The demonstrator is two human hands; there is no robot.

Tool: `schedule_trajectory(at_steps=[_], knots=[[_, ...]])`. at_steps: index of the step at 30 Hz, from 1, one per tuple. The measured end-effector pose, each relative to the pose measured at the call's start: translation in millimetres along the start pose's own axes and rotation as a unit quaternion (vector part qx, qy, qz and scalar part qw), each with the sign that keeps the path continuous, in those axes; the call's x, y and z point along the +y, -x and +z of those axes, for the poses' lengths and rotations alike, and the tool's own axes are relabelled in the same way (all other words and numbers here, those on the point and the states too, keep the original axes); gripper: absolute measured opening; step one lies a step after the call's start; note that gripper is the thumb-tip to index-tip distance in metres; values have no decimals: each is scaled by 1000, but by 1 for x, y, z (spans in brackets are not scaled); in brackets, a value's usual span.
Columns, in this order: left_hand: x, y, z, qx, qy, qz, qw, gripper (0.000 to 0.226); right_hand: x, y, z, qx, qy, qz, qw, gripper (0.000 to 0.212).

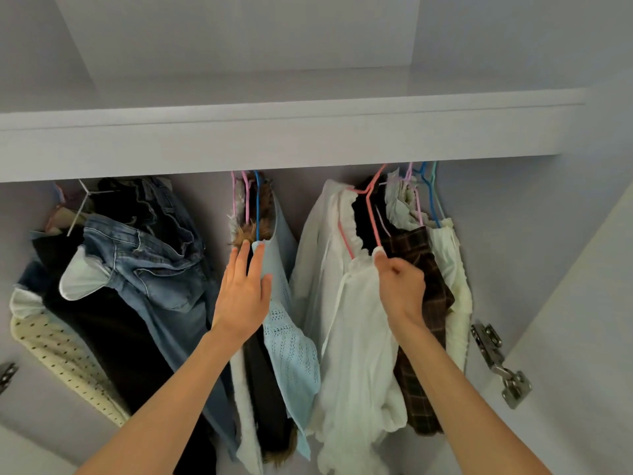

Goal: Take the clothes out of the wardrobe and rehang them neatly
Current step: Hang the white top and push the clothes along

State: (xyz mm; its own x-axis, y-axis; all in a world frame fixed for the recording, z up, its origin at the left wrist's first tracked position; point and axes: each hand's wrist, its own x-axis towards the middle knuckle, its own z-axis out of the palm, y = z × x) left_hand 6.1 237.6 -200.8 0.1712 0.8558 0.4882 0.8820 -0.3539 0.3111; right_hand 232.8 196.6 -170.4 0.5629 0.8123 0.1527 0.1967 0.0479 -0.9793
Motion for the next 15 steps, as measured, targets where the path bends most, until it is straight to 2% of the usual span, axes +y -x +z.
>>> schedule_trajectory(at_steps=[7,15], knots=[[-6,-2,12,3,16,22,1000,54,-8,-48,8,78,11,-4,997,50],[-8,-2,15,12,18,26,999,53,-5,-49,14,94,28,-66,993,50]])
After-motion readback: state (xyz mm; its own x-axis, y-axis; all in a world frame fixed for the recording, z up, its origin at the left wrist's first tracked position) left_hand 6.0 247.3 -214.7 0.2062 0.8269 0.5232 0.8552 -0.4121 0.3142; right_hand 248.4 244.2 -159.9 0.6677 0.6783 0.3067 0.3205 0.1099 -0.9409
